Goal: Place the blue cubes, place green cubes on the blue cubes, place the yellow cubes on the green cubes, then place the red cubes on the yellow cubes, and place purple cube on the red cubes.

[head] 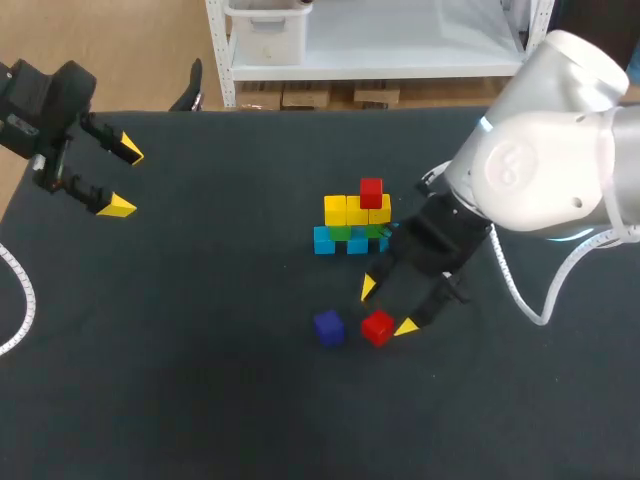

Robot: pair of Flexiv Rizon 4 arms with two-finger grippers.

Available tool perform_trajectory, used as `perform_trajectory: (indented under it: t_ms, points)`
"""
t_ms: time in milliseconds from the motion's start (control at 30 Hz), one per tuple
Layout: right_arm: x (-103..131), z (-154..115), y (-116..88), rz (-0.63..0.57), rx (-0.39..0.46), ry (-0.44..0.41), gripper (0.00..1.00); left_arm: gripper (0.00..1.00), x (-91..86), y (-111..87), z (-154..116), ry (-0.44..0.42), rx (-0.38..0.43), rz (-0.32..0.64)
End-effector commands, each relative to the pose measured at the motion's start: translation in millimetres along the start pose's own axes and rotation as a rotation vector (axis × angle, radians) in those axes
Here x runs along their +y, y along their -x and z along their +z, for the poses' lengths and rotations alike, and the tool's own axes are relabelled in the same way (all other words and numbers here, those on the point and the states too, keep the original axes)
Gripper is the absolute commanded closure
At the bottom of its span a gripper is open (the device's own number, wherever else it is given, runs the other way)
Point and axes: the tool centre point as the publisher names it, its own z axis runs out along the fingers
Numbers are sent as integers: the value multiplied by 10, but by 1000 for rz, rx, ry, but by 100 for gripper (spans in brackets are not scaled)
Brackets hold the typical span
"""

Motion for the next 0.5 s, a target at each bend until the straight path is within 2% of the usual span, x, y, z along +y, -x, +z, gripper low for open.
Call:
perform_trajectory:
  t_ms: [33, 233, 367, 500]
  points:
    - [73, -116, -20, 4, 8, -37, 0, 0, -3, -14, -1, 1, -4, 3]
    - [163, -476, -160, 8, -24, -170, 0, 0, -3, -14, -1, 1, -4, 3]
    - [280, -766, -394, 53, -63, -245, 0, 0, -3, -14, -1, 1, -4, 3]
    - [438, -1069, -672, 95, -50, -281, 0, 0, -3, -14, -1, 1, -4, 3]
